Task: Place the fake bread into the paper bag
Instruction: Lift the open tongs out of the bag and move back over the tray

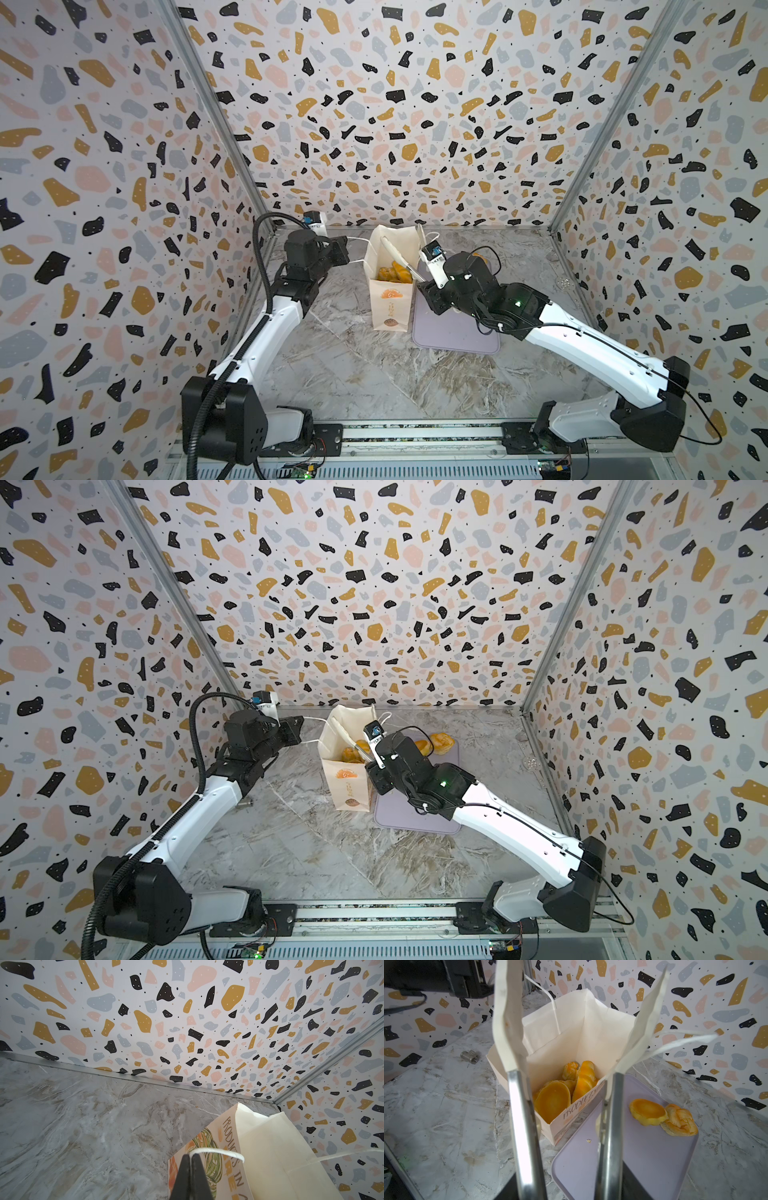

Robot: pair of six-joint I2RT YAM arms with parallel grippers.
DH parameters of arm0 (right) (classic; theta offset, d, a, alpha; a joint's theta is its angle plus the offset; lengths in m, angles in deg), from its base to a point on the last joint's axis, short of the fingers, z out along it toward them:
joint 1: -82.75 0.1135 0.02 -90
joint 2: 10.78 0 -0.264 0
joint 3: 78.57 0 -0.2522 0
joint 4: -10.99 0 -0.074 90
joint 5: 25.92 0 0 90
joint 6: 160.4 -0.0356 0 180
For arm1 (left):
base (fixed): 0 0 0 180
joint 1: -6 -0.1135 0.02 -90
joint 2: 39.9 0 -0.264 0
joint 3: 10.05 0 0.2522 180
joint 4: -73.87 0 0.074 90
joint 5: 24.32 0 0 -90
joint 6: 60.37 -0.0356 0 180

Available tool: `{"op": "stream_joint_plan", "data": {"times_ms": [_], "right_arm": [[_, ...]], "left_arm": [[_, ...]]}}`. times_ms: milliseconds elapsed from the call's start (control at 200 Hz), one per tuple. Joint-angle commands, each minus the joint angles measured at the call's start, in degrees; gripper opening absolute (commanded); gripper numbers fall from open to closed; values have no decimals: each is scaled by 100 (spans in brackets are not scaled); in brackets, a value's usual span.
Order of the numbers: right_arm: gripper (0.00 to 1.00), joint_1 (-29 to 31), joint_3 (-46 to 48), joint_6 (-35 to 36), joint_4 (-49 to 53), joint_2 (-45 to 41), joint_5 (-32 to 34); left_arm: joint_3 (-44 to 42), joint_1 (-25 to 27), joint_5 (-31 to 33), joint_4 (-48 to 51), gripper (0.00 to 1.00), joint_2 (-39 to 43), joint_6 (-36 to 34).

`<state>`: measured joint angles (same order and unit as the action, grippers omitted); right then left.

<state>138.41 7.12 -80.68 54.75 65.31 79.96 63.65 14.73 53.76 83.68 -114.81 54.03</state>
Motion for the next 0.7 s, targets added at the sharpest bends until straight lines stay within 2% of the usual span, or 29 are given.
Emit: {"op": "stream_joint_plan", "data": {"times_ms": [0,696], "right_arm": [[54,29,38,-114,-394,-407,23],[54,11,818,-635,-241,-1281,523]], "left_arm": [[87,17,-73,-91,0,142,-76],[56,23,-126,-159,0,152,-22]]}}
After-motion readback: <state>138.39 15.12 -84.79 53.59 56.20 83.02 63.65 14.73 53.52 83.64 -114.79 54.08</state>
